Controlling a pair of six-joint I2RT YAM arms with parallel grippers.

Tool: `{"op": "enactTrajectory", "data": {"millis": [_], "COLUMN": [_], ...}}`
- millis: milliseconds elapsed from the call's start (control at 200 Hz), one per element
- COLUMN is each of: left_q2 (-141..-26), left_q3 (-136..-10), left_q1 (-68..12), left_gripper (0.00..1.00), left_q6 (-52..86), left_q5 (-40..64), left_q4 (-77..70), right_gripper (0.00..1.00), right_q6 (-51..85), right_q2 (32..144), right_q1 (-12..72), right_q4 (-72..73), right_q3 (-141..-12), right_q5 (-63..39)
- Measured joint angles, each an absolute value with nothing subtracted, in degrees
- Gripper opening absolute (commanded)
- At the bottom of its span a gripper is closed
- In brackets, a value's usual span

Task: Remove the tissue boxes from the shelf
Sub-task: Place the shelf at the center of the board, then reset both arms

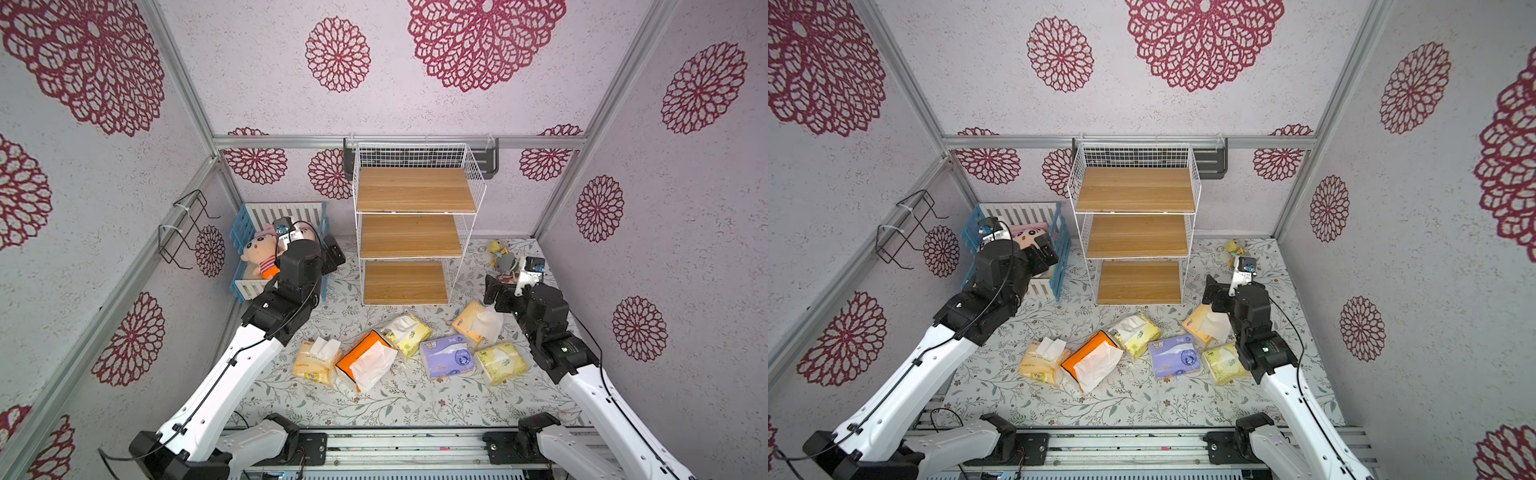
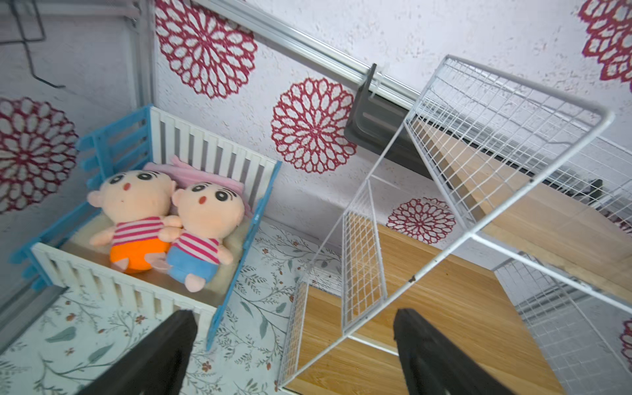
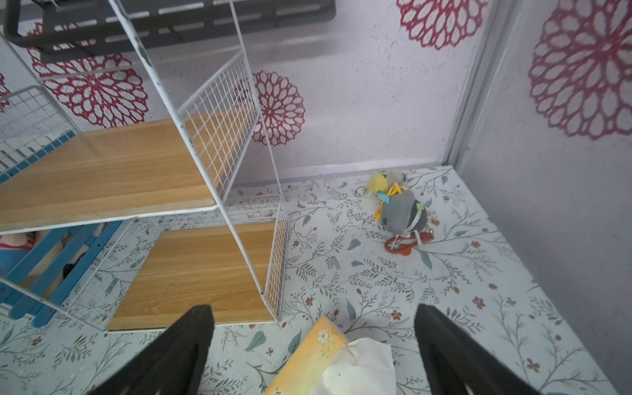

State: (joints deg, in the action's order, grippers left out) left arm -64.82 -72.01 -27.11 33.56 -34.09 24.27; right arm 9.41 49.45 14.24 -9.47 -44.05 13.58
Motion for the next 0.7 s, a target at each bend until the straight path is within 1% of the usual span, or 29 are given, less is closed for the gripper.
{"op": "enactTrajectory", "data": {"millis": [105, 210, 325, 405, 480, 570, 701], "left_q2": [-61.6, -58.3, -55.4, -55.2, -55.7, -57.4, -65.4], "left_q3": [-66.5, -56.4, -44.2, -39.4, -36.5, -32.6, -27.9], "left_q1": [-26.5, -25.2, -23.0, -19.3, -14.4, -9.4, -5.7], "left_gripper": [0.97, 0.97, 0.97, 0.97, 0.97, 0.97, 0.97], "left_q6": [30.3, 24.3, 16.3, 13.2, 12.3, 11.6, 9.5], "left_q5": [-37.3, -39.6, -41.2, -40.5, -39.5, -38.6, -37.2], "left_q4": [22.5, 15.0, 4.5, -0.4, -4.7, -13.2, -24.8], "right_gripper": [0.99, 0.99, 0.99, 0.99, 0.99, 0.99, 0.99], "right_q6": [7.5, 6.0, 5.1, 4.3, 3.4, 2.5, -0.1], "right_q2": [51.9, 56.7, 63.1, 66.5, 68.5, 70.4, 74.2], "right_q1": [14.0, 12.3, 7.6, 4.3, 1.6, -0.5, -1.5], "right_q4": [-3.7, 5.0, 12.4, 17.9, 24.9, 33.9, 49.5], "right_q3": [-43.9, -41.2, -36.0, -32.9, -29.4, -25.6, -19.6], "right_q5": [15.9, 17.7, 18.7, 18.9, 18.6, 18.0, 16.8]}}
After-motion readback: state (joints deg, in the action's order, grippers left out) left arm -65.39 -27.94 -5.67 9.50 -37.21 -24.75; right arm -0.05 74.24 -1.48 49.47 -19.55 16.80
